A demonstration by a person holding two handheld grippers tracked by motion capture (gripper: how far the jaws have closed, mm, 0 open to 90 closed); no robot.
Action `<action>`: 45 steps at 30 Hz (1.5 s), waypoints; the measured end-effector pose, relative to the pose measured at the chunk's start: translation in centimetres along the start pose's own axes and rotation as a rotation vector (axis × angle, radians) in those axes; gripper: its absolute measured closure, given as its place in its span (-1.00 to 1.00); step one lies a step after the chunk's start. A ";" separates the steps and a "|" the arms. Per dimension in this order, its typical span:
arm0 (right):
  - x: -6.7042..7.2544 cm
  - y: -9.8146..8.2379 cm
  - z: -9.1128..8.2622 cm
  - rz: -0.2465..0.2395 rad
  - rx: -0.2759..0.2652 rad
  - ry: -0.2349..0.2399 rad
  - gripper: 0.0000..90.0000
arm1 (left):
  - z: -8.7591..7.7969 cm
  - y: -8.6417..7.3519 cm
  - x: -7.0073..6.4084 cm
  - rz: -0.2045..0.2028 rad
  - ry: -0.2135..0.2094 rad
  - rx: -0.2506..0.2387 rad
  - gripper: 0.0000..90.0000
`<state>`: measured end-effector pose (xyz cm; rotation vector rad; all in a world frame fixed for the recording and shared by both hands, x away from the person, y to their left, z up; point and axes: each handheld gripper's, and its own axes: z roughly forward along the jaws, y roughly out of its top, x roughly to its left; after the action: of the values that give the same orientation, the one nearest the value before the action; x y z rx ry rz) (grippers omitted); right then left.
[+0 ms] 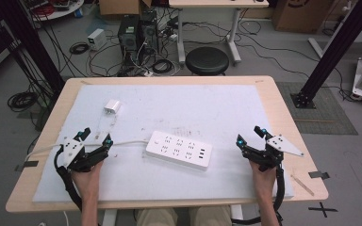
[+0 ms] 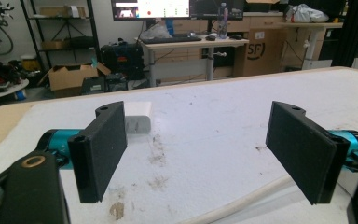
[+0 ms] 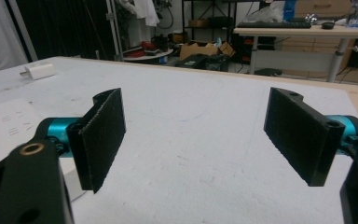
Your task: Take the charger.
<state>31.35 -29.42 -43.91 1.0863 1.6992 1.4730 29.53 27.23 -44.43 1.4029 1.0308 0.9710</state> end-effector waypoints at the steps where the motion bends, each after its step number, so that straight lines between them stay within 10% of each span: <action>1: 0.1 0.0 0.0 -0.002 0.006 -0.004 -0.53 | 0.0 0.0 0.0 -0.004 -0.002 0.003 -0.54; 14: 0.4 0.1 0.2 -0.027 0.027 -0.003 -0.53 | 0.3 -0.3 0.2 -0.052 -0.054 0.051 -0.51; 45: 0.8 0.1 0.4 -0.052 0.049 0.000 -0.53 | 2.3 1.3 0.1 -0.013 -0.078 0.250 -0.45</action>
<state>31.37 -28.55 -43.80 1.0597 1.7590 1.4054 31.86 26.66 -43.31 1.6236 1.1303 0.7909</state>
